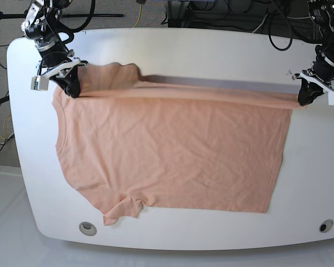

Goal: Fold the T-shirt properly
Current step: 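Lift the shoulder edge with both grippers and pull it over the shirt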

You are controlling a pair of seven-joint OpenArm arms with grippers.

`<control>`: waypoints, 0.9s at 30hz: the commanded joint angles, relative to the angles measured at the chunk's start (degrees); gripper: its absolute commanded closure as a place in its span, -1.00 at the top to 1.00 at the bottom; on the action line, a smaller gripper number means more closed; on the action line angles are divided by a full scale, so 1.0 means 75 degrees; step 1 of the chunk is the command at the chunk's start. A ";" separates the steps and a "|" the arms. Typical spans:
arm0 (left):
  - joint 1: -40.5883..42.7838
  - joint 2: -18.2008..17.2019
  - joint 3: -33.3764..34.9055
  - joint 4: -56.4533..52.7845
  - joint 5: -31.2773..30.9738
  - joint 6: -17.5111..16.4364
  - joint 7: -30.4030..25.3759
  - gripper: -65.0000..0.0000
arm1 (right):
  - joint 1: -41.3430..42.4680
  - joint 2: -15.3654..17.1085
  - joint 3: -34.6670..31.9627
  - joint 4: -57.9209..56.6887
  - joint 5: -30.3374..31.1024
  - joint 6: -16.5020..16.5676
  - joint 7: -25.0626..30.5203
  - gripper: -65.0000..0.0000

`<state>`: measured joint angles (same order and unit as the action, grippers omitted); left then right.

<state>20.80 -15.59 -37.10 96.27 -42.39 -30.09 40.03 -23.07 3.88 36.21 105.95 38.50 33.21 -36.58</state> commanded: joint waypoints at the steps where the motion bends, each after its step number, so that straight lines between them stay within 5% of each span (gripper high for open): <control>1: -0.0041 -0.0132 -0.0009 0.0083 0.0102 0.0089 -0.0198 -1.00 | 0.0087 0.0117 0.0032 0.0063 -0.0033 -0.0001 0.0185 -1.00; 27: -0.0492 -0.0167 0.0042 -0.0198 0.0158 0.0472 -0.0196 -1.00 | 0.0364 0.0035 -0.0003 -0.0030 -0.0084 0.0039 0.0214 -1.00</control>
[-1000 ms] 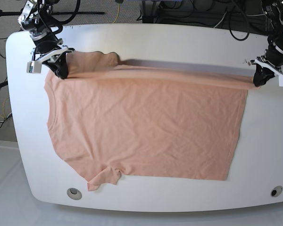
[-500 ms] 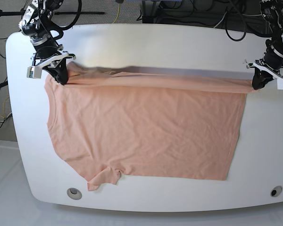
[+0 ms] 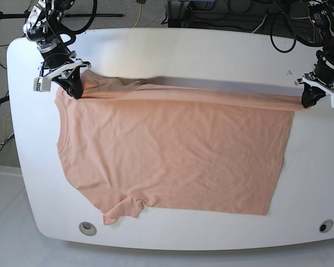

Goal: Fold the T-shirt properly
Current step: 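Lift the shoulder edge with both grippers and pull it over the shirt, then lower the folded edge with both grippers and open the right gripper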

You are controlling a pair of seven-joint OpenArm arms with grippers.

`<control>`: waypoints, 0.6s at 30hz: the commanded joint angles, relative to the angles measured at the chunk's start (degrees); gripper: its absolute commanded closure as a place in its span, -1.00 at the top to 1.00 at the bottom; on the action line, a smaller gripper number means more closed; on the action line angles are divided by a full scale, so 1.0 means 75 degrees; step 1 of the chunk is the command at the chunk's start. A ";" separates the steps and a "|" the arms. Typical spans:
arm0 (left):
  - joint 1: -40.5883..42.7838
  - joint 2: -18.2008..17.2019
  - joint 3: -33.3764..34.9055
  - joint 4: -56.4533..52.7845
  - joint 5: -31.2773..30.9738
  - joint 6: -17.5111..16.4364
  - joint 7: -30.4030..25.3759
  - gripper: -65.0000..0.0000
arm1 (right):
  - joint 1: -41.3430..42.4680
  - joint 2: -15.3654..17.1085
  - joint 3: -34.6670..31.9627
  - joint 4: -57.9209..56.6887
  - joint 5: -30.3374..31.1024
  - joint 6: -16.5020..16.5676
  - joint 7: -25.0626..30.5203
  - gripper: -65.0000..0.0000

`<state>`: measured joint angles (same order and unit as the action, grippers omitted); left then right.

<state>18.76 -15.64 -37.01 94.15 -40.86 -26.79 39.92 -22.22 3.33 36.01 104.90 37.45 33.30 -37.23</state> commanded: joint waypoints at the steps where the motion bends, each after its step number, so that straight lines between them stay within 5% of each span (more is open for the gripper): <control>1: -0.0259 -0.0163 0.0036 0.0064 -0.0040 0.0042 -0.0177 -1.00 | 0.0305 0.0114 0.0014 0.0099 0.0036 0.0026 0.0305 -1.00; 18: -0.1155 -0.0164 0.0295 -0.0470 0.0280 -0.0241 -0.0052 -1.00 | 0.1838 0.0548 -0.0695 -0.1026 -0.1463 -0.0081 0.0360 -1.00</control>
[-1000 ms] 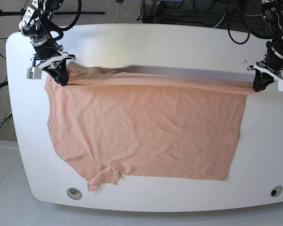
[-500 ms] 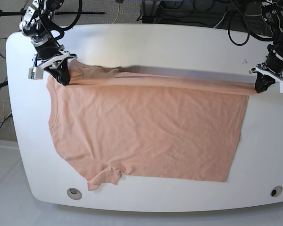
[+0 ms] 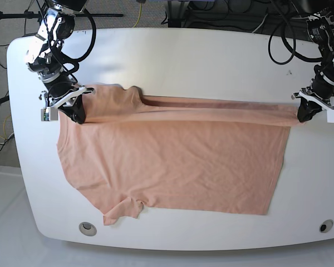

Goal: Fold the T-shirt properly
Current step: 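Lower the folded edge with both grippers and open the right gripper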

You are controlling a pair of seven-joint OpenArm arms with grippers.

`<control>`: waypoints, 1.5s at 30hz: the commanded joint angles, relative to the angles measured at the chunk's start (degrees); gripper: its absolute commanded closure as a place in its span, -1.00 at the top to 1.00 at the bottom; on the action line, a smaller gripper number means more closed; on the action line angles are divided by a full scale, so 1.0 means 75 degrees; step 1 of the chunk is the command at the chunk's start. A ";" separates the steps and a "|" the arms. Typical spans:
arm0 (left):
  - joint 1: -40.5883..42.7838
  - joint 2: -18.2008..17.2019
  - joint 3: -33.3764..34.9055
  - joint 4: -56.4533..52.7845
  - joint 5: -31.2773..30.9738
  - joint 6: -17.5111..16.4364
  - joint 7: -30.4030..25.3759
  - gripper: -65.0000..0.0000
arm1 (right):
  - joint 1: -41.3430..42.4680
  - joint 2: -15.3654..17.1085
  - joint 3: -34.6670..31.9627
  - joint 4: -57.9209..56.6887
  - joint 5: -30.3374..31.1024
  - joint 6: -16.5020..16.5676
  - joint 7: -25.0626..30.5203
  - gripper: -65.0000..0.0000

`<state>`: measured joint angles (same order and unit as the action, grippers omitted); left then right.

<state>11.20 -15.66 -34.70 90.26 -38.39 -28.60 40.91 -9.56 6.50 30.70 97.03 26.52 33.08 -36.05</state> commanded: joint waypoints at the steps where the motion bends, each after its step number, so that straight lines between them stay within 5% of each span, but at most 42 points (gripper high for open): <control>1: -0.0190 -0.0162 0.0008 0.0024 -0.0039 0.0001 -0.0189 -1.00 | 0.0197 0.0125 -0.0007 -0.0024 -0.0023 -0.0059 0.0216 -1.00; 25: -0.0885 -0.0356 0.0951 -0.1084 0.0637 0.0115 -0.0705 -1.00 | 0.0765 0.0127 -0.0130 -0.0870 -0.0011 -0.0083 0.0226 -1.00; 45: -0.1144 -0.0338 0.1096 -0.1330 0.1396 0.0134 -0.0840 -1.00 | 0.1601 0.0157 -0.0266 -0.1688 -0.0948 0.0032 0.0186 -1.00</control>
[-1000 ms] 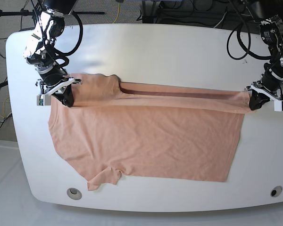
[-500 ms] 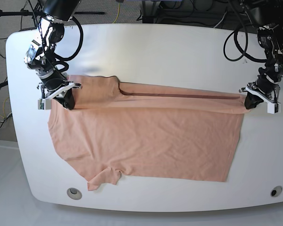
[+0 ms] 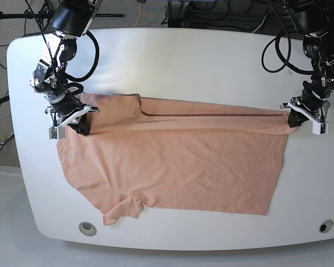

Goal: Fold the T-shirt properly
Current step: 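Lower the folded edge with both grippers and open the right gripper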

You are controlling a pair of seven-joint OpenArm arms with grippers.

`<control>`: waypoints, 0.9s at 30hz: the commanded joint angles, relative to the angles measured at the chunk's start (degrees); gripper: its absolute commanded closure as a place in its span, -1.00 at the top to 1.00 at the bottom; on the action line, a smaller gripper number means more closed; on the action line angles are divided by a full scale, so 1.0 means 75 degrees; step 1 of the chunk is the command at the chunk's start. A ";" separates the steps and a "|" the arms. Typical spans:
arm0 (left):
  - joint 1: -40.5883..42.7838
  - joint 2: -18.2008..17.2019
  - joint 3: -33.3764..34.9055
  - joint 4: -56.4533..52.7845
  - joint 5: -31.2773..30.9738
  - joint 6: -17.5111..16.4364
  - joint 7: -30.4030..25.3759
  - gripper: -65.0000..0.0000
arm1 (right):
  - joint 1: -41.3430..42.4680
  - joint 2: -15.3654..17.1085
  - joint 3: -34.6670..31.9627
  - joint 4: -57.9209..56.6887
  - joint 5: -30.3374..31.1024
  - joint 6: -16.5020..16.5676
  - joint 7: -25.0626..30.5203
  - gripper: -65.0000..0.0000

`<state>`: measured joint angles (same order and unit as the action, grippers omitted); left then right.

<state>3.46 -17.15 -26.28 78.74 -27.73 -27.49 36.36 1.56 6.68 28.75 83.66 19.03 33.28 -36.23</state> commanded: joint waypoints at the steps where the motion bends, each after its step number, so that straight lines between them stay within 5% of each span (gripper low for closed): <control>1: -0.0102 -0.0134 -0.0033 0.0223 -0.0013 -0.0009 -0.0238 -1.00 | 0.0112 0.0142 -0.0012 0.0084 0.0055 -0.0004 0.0217 -1.00; 12: -0.0048 -0.0177 -0.0075 0.0285 0.0412 0.0025 -0.0200 -0.57 | -0.0034 0.0211 -0.0072 0.0229 -0.0049 -0.0040 0.0182 -0.91; 18: -0.0085 -0.0206 -0.0027 0.0215 0.0547 0.0008 -0.0226 -0.27 | 0.0041 0.0187 -0.0072 0.0271 -0.0035 -0.0092 0.0174 -0.34; 27: -0.0131 -0.0201 -0.0076 0.0212 0.0451 0.0018 -0.0291 -0.26 | 0.0047 0.0278 -0.0085 0.0356 0.0079 -0.0025 0.0147 0.25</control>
<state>3.60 -17.54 -26.39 79.37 -23.14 -27.07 35.94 0.84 7.62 28.08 84.79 18.24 32.53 -36.27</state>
